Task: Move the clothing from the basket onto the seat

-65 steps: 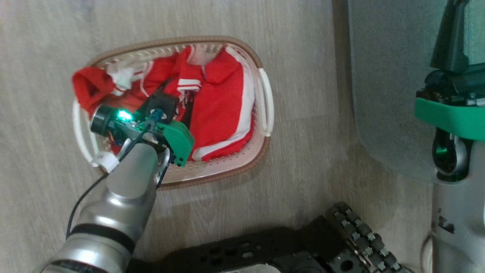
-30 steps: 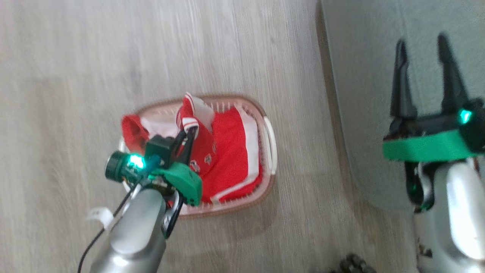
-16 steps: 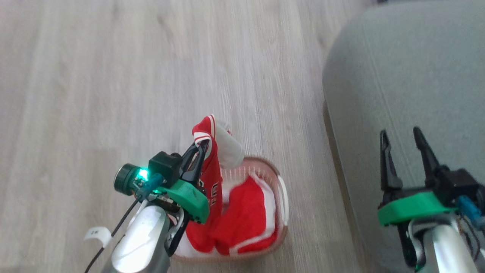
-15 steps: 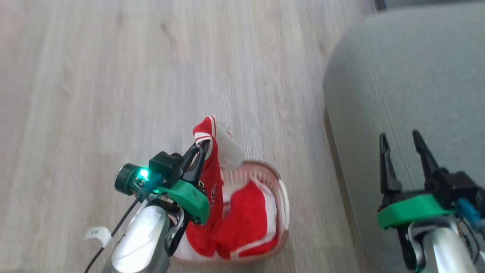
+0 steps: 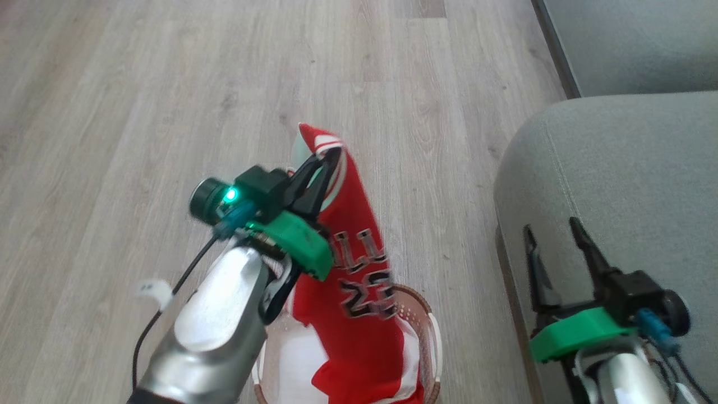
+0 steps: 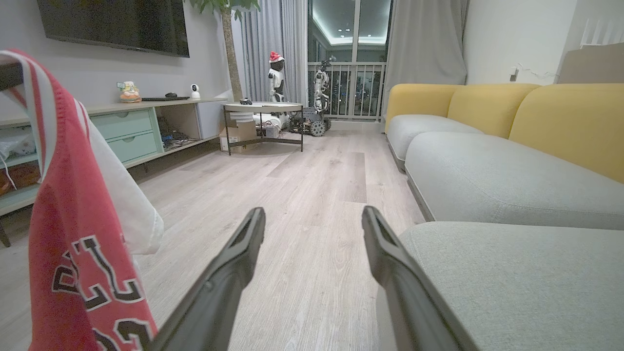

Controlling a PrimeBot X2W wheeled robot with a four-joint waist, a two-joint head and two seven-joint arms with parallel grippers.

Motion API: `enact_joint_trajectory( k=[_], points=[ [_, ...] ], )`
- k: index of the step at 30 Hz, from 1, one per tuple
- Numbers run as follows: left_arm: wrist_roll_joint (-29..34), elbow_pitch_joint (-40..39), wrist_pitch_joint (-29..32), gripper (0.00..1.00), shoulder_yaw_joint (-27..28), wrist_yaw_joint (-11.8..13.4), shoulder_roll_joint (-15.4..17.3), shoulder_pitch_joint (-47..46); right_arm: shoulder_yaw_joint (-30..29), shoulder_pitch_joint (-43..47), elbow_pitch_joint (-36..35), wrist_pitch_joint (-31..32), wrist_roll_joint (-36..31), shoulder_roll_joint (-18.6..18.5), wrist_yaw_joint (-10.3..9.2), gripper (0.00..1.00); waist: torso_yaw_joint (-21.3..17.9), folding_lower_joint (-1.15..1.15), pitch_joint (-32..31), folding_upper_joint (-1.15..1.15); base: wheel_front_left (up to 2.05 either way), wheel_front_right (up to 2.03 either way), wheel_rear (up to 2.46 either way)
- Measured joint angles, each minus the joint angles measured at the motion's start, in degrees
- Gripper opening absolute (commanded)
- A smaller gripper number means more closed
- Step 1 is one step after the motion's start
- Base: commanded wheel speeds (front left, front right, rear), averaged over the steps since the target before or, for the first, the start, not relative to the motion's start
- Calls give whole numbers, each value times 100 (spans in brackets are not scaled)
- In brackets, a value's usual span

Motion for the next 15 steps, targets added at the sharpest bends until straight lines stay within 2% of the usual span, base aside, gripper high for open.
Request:
enact_joint_trajectory(
  k=[5, 10, 15],
  points=[
    [-267, -55, 53, 0, -427, 18, -1, -333, 450, -76, 200, 0, 0, -1, 1, 100, 69, 0, -87, 0, 0, 0, 0],
    [-591, -121, 76, 0, -835, 166, -7, -671, 1088, -468, 604, 0, -8, -3, 1, 100, 112, 0, -130, 0, 0, 0, 0],
    [-803, -115, 76, 0, -1118, 283, -10, -798, 1472, -799, 849, 0, 14, -19, 1, 100, 142, 0, -147, 0, 0, 0, 0]
  ],
)
